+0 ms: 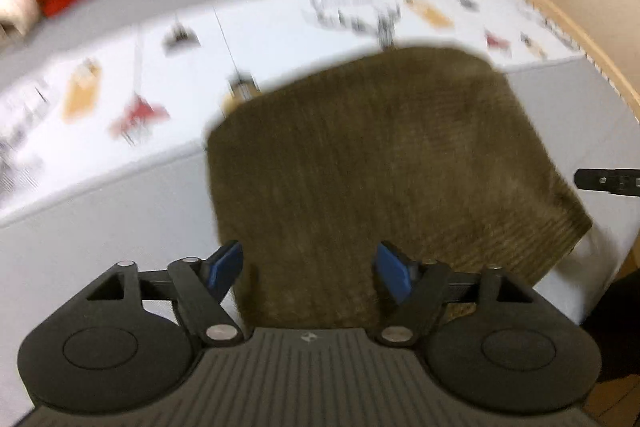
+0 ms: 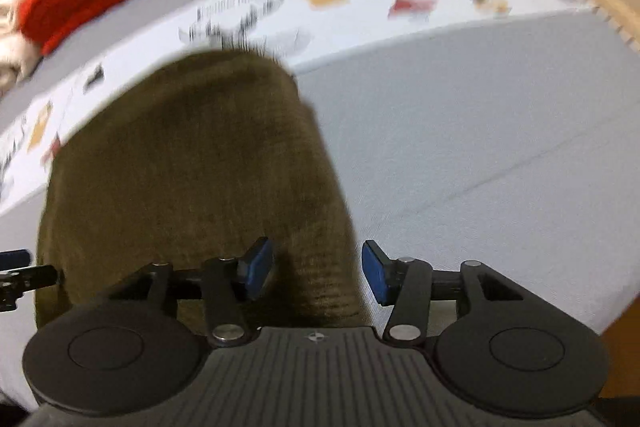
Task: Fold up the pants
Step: 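Release the folded pants and pull both grippers back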
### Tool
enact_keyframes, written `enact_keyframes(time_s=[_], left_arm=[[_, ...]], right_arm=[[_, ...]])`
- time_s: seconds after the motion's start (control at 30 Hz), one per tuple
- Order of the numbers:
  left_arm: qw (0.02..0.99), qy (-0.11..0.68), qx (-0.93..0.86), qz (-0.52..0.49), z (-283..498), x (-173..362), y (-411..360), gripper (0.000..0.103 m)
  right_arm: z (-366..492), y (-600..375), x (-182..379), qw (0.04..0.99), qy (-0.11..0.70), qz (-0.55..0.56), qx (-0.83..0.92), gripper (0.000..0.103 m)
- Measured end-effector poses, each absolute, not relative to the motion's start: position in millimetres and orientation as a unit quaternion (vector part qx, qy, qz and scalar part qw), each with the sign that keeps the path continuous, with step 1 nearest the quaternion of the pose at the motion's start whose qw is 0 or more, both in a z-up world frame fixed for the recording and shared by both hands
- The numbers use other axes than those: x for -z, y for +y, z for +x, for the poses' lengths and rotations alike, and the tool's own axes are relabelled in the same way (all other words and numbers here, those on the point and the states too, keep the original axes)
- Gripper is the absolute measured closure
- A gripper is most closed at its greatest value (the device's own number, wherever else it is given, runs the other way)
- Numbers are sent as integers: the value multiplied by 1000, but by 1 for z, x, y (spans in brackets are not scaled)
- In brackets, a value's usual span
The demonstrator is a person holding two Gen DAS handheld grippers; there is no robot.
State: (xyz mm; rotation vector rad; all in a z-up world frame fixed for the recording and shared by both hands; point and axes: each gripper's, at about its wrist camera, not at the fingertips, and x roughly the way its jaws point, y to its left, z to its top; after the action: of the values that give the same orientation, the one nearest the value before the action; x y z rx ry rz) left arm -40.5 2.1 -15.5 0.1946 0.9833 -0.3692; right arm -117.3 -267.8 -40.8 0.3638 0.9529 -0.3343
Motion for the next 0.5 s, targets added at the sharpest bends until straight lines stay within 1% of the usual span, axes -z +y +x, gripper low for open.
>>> enact_keyframes(time_s=[0.03, 0.07, 0.17, 0.27, 0.37, 0.43, 0.47, 0.5], left_arm=[[870, 453, 174, 89, -46, 6, 5, 21], [880, 438, 165, 83, -52, -5, 9, 15], [913, 383, 126, 62, -78, -35, 20, 15], [927, 353, 117, 37, -110, -54, 27, 14], [930, 357, 81, -10, -147, -54, 33, 14], [925, 372, 66, -44, -169, -44, 36, 11], [920, 383, 57, -63, -183, -35, 38, 4], [913, 398, 53, -75, -192, -26, 37, 0]], right_arm=[[-128, -265, 30, 870, 435, 165, 163, 43], [-135, -257, 19, 881, 417, 157, 162, 34], [-158, -232, -10, 910, 364, 135, 146, 18], [-181, -207, -28, 931, 329, 104, 118, 13], [-208, -188, -35, 945, 300, 87, 95, 9], [-216, -186, -34, 945, 295, 102, 94, 9], [-222, -184, -32, 942, 299, 118, 93, 9], [-223, -182, -29, 940, 303, 128, 93, 9]])
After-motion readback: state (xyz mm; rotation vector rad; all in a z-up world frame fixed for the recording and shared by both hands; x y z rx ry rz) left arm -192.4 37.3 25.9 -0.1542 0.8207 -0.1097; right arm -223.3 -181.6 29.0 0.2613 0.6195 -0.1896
